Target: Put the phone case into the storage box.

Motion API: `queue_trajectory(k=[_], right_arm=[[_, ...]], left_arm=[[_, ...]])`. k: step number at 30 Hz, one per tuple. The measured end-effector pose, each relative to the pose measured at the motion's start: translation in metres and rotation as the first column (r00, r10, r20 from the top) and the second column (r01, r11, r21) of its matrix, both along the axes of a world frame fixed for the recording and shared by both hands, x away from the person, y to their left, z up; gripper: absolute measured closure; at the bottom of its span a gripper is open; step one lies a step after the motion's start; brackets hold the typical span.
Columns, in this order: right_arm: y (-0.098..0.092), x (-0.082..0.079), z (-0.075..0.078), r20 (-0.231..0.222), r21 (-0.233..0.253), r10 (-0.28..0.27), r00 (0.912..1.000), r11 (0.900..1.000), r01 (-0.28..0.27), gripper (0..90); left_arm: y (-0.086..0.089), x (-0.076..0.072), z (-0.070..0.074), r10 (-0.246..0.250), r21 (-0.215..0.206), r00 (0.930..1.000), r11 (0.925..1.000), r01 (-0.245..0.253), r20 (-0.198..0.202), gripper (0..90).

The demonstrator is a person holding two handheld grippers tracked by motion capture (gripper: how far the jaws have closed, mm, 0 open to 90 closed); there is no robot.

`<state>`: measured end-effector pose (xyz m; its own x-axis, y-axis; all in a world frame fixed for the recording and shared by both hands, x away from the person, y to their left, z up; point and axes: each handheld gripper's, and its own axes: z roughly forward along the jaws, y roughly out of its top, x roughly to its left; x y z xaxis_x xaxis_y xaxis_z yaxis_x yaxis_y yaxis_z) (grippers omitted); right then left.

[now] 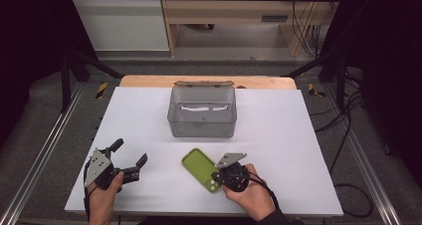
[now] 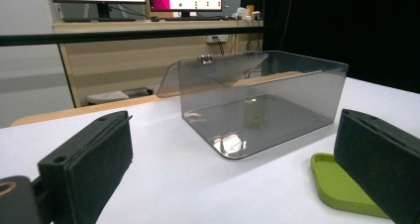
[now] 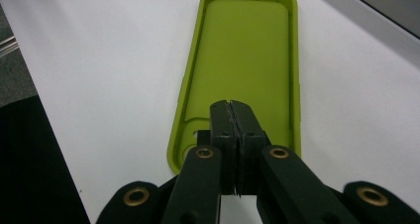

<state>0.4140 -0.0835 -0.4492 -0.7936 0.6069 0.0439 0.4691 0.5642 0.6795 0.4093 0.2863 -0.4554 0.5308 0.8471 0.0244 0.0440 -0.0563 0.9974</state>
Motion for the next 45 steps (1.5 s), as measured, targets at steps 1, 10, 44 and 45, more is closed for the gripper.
queue_trajectory(k=[1,10,44,45], right_arm=[[0.0,0.0,0.0,0.0,0.0,0.0,1.0,1.0,0.0,87.3],[0.002,-0.004,0.0,0.016,-0.004,-0.002,0.9999,1.0,0.002,75.4],[0.03,-0.022,-0.008,0.053,0.02,-0.016,0.9985,1.0,0.015,9.2],[0.031,-0.022,-0.009,0.05,0.018,-0.015,0.9986,1.0,0.014,9.2]], left_arm=[[0.0,0.0,0.0,0.001,0.001,1.0,1.0,-0.001,0.0,1.4],[0.0,-0.001,0.0,0.0,0.005,1.0,1.0,0.0,0.001,1.4],[0.001,-0.001,0.0,0.007,0.008,1.0,0.9999,-0.007,0.007,1.2],[0.0,-0.001,0.0,0.007,0.007,0.9999,1.0,-0.007,0.008,1.2]])
